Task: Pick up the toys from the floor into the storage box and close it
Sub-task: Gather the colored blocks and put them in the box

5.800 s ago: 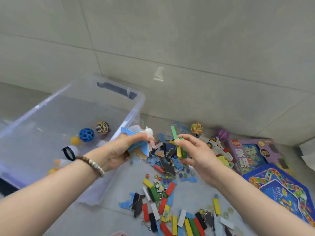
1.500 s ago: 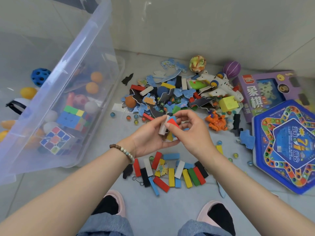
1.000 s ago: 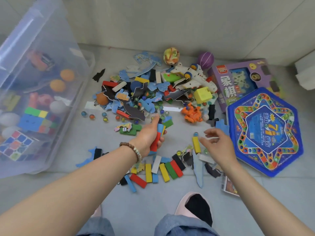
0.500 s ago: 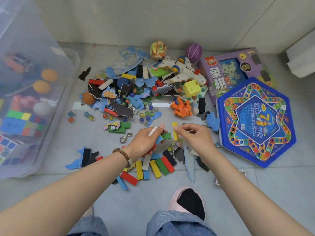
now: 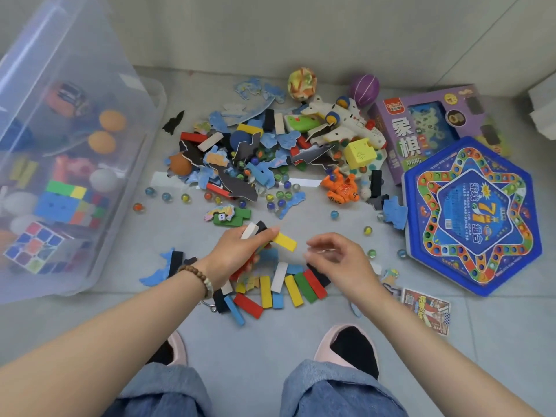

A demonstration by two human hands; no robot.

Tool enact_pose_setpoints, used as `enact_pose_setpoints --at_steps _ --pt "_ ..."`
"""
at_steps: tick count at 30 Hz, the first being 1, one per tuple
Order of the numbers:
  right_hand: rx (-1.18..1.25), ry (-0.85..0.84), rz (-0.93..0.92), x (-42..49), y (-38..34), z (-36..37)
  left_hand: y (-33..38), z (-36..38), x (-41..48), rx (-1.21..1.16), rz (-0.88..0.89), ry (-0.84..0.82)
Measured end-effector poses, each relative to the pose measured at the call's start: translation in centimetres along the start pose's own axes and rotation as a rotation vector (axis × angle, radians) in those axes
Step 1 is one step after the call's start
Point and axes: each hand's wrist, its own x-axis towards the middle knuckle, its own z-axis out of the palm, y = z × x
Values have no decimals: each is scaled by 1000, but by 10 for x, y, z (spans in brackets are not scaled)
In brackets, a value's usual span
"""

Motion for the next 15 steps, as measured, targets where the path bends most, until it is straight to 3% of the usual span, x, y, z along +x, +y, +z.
enact_pose_setpoints --at_steps 5,15 --pt "-489 24 -142 -41 43 11 -13 -16 -14 28 -21 60" --pt "-753 218 -237 -15 48 43 -26 -25 -38 -41 -34 95"
